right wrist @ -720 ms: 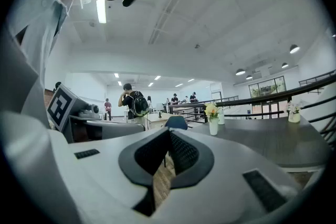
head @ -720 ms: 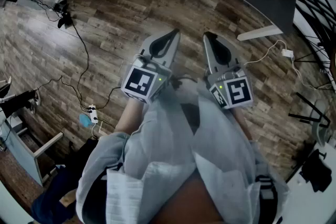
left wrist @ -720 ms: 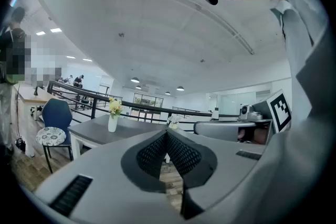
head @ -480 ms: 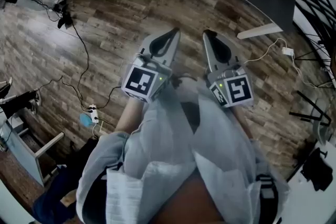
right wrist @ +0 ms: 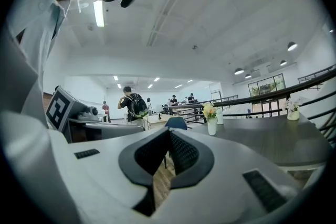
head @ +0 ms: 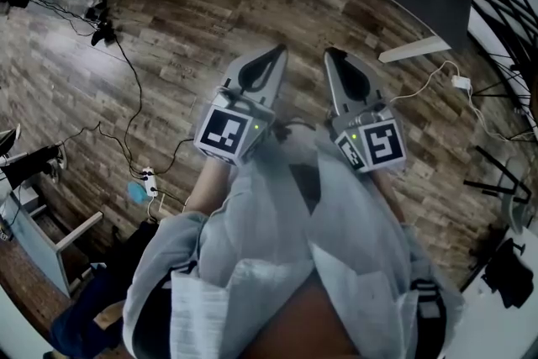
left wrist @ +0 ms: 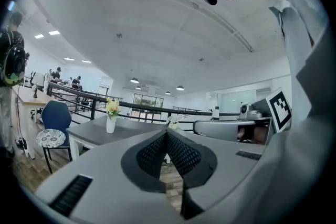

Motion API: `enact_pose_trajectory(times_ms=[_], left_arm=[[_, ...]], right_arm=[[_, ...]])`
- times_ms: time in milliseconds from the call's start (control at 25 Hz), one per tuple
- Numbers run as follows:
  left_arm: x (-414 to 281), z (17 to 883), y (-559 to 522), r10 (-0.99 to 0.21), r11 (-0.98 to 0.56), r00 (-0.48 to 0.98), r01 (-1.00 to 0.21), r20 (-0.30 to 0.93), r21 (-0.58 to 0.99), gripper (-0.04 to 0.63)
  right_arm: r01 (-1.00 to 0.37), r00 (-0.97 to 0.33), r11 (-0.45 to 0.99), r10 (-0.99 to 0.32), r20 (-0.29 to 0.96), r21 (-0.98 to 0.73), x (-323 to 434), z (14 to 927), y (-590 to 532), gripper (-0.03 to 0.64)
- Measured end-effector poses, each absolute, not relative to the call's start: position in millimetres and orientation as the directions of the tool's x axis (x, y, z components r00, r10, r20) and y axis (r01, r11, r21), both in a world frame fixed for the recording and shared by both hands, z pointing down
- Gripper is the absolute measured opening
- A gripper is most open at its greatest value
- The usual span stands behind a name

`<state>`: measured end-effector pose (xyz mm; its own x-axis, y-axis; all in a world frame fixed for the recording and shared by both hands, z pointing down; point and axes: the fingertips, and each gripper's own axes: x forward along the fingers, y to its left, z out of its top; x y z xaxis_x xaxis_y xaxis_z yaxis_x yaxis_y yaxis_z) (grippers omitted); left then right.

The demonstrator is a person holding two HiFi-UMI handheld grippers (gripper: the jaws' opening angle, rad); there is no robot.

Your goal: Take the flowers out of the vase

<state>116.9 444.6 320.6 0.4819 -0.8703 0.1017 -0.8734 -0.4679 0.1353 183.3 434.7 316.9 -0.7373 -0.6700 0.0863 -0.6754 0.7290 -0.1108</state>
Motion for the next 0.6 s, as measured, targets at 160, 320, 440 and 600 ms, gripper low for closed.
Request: enact_pose_trajectory(times_ms=[160,320,440,600], left_arm=[[125,319,443,-0.879,-0.452,0.466,-0.881,0.100,0.141,0.002],[138,316,442,-0.887,-0.435,0.451,-0.888,0.101,0.148,0.002],[147,316,443,-0.892,-0.424,0.441,-0.892,0.098,0.154,0.002],[159,316,448,-0.894,-0.420,0.438,-0.892,0.096,0.165,0.002]], right_arm=[[-0.664,-0.747,0.739,-0.658,0.091,-0.114,193,319,433,0.002],[-0.655,-0.755,0.745,-0.649,0.087,-0.126,207,319,430,0.002],[-0.648,-0.762,0.751,-0.642,0.086,-0.129,217,321,431,0.002],[-0.644,-0.765,0.753,-0.637,0.095,-0.136,229,325,437,0.002]])
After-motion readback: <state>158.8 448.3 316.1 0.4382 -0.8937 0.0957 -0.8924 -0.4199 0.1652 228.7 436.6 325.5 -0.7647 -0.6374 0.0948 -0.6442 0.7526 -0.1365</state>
